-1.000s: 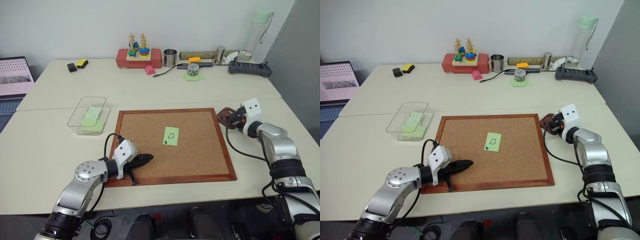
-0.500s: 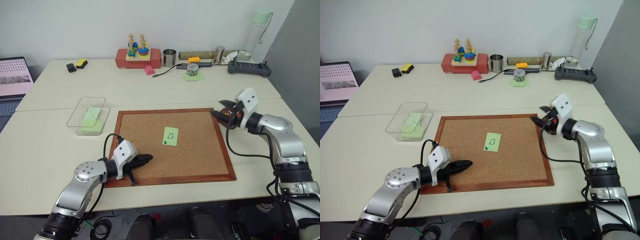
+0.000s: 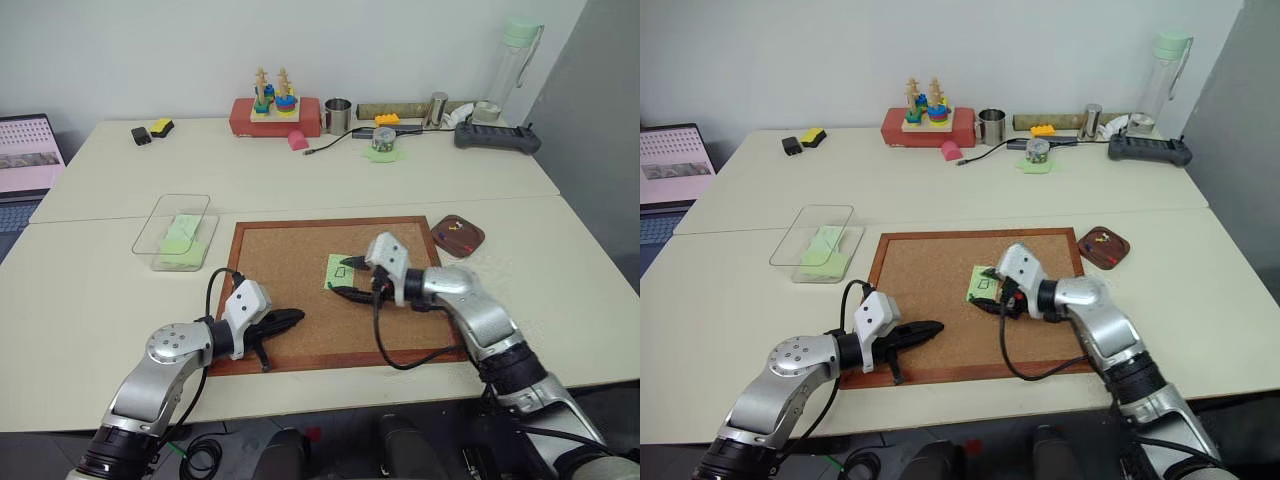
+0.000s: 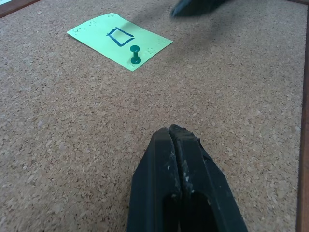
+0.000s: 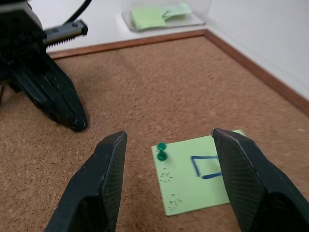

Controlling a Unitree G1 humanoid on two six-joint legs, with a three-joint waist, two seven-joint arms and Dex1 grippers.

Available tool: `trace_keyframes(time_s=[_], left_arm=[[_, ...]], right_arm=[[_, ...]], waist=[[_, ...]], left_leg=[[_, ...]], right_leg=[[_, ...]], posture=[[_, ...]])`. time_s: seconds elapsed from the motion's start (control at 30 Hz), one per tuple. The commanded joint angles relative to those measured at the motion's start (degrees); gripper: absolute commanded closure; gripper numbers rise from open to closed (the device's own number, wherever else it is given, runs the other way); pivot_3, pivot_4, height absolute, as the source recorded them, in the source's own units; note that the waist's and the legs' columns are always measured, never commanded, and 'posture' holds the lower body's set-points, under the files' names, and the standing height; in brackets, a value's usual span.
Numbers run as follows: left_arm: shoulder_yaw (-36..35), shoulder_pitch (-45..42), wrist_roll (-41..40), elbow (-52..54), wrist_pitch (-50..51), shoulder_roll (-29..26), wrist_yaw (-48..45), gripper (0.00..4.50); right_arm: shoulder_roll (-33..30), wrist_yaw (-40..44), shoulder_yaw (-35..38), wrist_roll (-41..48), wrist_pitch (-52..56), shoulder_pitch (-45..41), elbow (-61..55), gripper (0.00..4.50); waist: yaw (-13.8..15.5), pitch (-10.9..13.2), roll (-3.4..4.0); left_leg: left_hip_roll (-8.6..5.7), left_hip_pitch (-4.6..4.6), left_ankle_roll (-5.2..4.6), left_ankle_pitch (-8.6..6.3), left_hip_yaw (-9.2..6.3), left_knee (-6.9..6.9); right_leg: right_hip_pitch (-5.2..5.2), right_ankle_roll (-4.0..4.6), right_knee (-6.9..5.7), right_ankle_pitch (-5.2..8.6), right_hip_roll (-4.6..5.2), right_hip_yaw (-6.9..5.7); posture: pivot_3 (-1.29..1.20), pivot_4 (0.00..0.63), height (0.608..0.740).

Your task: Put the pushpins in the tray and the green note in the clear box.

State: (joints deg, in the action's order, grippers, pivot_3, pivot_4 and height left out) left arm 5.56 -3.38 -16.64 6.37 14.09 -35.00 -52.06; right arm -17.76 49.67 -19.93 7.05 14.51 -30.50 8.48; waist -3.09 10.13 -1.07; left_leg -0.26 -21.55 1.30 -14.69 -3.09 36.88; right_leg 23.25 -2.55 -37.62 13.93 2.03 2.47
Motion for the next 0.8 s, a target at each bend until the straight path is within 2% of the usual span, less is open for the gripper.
trace_keyframes(time_s=[0.03,0.2,0.33,0.53,0.7,0.8], left_arm=[[1.45,2.51,1.66,-2.42,2.49,-1.34,-0.70,4.50],[1.52,2.56,1.89,-2.43,2.29,-1.27,-0.55,4.50],[1.47,2.78,1.91,-2.34,2.25,-1.34,-0.53,4.50],[1.23,3.12,1.88,-2.15,2.25,-1.54,-0.52,4.50],[1.15,3.26,1.98,-2.32,1.98,-1.57,-0.52,4.50],[1.04,3.33,1.87,-2.36,2.07,-1.59,-0.52,4.50]], right_arm=[[2.03,-0.86,-0.30,-1.68,-3.17,-2.62,3.28,1.59],[4.69,-1.71,0.06,-2.74,-5.20,-3.94,8.90,1.59],[5.66,-1.90,0.64,-3.29,-6.79,-4.67,11.66,2.16],[5.39,-0.11,1.17,-2.84,-8.06,-4.71,12.57,3.52],[5.19,1.55,1.31,-2.37,-7.79,-3.94,11.62,4.40],[5.30,1.95,1.70,-2.10,-8.12,-3.86,10.85,4.46]], waist=[[-0.03,0.00,0.00],[-0.13,0.00,0.00],[-0.13,0.00,0.00],[-0.19,0.00,0.00],[-0.19,0.00,0.00],[-0.18,0.00,0.00]], left_leg=[[0.00,0.01,0.00,0.00,0.00,0.00],[0.00,0.06,0.00,0.00,0.00,-0.02],[0.00,0.05,0.00,0.00,0.00,-0.02],[0.00,0.09,0.01,0.00,0.00,-0.02],[0.01,0.08,0.01,-0.01,-0.01,-0.03],[0.01,0.09,0.01,-0.01,-0.02,-0.03]], right_leg=[[0.00,0.00,0.00,0.00,0.00,0.01],[0.00,0.03,-0.04,0.01,-0.02,-0.02],[-0.01,0.03,-0.04,0.01,-0.02,-0.01],[-0.01,0.03,-0.06,0.01,-0.02,0.00],[-0.01,0.03,-0.06,0.01,-0.02,0.01],[-0.01,0.03,-0.06,0.01,-0.02,0.01]], posture=[[0.00,0.150,0.740],[0.00,0.150,0.740],[0.00,0.150,0.740],[0.00,0.150,0.740],[0.00,0.150,0.740],[0.00,0.150,0.740]])
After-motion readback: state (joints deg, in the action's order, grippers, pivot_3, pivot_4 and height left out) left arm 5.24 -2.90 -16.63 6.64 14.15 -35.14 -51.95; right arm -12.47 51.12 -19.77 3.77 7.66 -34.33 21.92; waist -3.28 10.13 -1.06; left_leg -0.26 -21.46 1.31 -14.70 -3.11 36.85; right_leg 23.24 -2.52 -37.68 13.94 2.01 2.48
